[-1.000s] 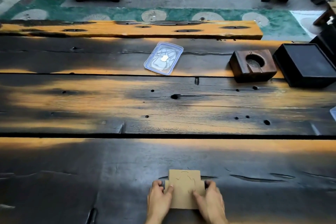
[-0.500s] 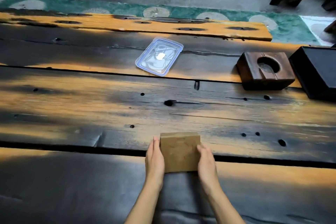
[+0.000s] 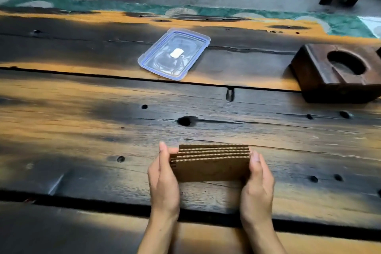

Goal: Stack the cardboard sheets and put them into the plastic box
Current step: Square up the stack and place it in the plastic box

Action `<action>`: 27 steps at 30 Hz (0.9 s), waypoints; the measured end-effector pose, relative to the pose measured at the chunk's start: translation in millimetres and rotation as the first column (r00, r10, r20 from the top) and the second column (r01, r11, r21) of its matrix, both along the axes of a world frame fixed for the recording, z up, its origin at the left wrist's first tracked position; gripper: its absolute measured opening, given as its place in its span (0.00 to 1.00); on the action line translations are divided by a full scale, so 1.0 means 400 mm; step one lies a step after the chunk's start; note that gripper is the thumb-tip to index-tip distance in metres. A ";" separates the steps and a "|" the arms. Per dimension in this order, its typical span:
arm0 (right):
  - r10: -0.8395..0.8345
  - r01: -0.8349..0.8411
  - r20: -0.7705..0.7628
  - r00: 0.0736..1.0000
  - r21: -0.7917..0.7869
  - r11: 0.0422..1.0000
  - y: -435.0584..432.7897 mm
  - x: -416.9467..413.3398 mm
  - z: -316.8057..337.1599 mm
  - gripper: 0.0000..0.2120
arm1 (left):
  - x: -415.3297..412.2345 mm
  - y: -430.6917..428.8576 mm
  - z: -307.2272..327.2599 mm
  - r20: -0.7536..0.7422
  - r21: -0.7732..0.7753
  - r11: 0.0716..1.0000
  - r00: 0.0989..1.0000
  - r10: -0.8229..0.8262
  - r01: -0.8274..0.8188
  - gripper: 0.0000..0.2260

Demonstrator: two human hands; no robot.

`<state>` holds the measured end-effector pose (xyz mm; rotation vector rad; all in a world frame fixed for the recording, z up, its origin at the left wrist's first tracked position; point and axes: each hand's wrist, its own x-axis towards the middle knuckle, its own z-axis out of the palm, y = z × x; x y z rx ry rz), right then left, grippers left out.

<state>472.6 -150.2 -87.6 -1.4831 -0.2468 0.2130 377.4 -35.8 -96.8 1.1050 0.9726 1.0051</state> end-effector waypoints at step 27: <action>0.047 -0.059 -0.084 0.995 -0.145 0.988 -0.060 0.092 -0.009 0.30 | 0.052 -0.066 0.007 -0.005 0.114 0.971 0.978 -0.209 0.209 0.19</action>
